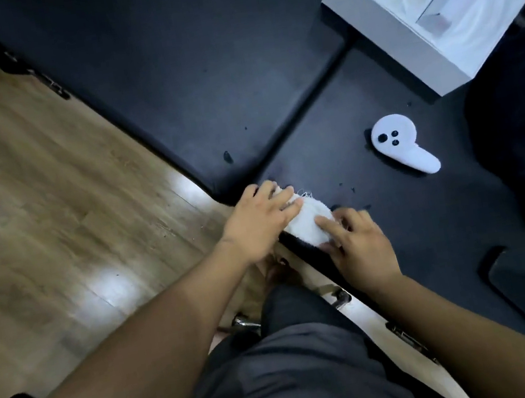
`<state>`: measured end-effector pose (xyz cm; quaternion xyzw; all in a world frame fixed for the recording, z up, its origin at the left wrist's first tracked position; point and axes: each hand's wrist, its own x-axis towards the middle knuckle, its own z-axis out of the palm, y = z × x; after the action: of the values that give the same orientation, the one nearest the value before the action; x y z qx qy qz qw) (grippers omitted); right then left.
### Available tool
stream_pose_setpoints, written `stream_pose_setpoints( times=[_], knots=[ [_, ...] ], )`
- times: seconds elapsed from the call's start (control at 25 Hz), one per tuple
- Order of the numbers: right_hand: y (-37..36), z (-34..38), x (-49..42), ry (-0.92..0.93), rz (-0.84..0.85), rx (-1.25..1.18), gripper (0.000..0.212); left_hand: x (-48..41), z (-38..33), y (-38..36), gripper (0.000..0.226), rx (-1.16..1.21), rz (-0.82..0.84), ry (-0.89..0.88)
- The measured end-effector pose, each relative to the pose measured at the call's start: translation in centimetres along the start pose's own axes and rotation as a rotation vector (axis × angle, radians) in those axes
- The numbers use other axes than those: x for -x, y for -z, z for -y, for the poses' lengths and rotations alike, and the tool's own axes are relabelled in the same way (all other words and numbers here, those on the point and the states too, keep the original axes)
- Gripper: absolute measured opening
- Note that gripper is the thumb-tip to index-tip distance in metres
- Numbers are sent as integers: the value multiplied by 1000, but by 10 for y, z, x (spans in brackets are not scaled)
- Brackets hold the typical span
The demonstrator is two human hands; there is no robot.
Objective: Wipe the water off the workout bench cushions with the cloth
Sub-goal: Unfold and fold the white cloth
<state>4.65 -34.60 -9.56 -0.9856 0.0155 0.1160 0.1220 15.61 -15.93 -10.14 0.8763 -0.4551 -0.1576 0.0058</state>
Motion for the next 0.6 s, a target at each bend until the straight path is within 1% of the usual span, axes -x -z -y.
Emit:
stream_pose_setpoints(
  times=[0.08, 0.12, 0.16, 0.2, 0.28, 0.32, 0.36, 0.4, 0.48, 0.56, 0.6],
  knots=[
    [2, 2, -9, 21, -19, -62, 37, 2, 4, -1, 40, 25, -65, -27],
    [8, 7, -17, 21, -10, -111, 34, 6, 7, 3, 31, 123, -89, 23],
    [17, 15, -27, 25, 8, -176, 32, 14, 11, 9, 25, 316, -96, 127],
    [28, 27, -37, 37, 40, -252, 29, 27, 17, 19, 21, 562, -121, 283],
    [53, 63, -60, 64, 115, -412, 21, 64, 31, 37, 14, 1002, -276, 606],
    [64, 85, -71, 45, 159, -504, 16, 86, 36, 44, 10, 1153, -355, 720],
    [74, 113, -80, 26, 221, -603, 15, 114, 40, 52, 8, 1277, -441, 812],
    [81, 145, -85, 21, 291, -713, 16, 145, 43, 56, 11, 1388, -541, 890],
    [88, 214, -84, 84, 479, -913, 24, 213, 42, 58, 20, 1581, -765, 1040],
    [82, 288, -60, 180, 719, -1000, 26, 287, 26, 49, 21, 1789, -1007, 1182],
    [75, 320, -45, 220, 796, -992, 24, 318, 14, 44, 21, 1844, -1117, 1234]
  ],
)
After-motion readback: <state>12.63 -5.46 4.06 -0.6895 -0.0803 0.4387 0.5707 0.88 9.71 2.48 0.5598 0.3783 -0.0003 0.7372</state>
